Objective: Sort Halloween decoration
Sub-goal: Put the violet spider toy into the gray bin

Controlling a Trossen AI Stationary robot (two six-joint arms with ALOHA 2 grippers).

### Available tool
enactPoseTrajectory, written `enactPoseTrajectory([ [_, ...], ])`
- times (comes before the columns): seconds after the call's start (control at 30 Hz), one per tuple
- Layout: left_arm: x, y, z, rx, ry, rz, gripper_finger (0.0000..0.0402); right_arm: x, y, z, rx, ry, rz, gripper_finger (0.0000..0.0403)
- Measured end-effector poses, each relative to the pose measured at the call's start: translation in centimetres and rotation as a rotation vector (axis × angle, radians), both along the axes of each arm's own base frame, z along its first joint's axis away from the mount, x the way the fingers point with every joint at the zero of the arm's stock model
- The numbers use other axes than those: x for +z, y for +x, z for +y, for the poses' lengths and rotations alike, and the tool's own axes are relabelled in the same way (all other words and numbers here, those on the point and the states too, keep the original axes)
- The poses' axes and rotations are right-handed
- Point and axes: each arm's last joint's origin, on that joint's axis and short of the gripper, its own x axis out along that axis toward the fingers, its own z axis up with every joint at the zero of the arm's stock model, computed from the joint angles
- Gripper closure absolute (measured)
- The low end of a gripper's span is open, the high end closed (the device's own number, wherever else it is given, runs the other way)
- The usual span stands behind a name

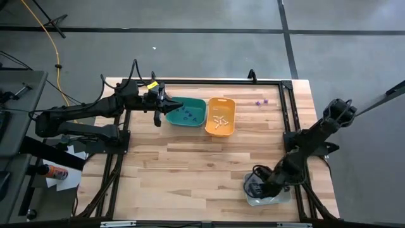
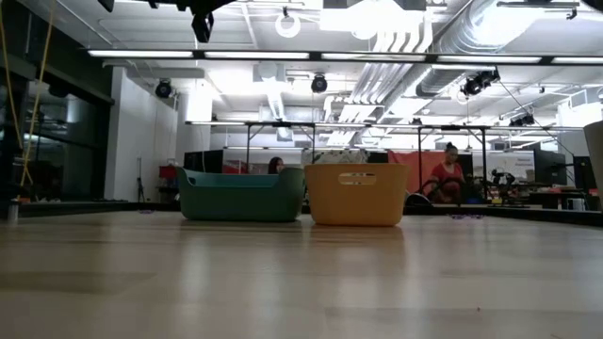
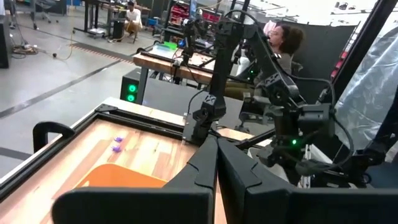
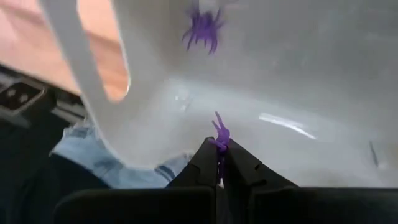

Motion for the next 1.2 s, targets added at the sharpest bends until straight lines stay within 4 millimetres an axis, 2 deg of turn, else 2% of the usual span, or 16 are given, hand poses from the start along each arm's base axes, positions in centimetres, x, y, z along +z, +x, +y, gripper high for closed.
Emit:
enactPoseTrajectory([
  [0.3,0.0,0.0,0.0,0.000,0.000,0.000,0.0401,-1.2,-0.3,-0.8,-0.016,-0.105,0.106,0.0402],
  [0.7,0.0,0.0,0.0,0.000,0.000,0.000,0.0401,-1.2,0.1,-1.1,-0.073,-0.135,0.063,0.0400],
  [1.0,0.0,0.0,0.0,0.000,0.000,0.000,0.0401,-1.3,0.0,-1.2,-0.069,-0.151,0.076,0.0335],
  [1.2,0.0,0.0,0.0,0.000,0.000,0.000,0.0401,-1.0,0.3,-0.9,0.029,-0.119,0.007,0.0287],
])
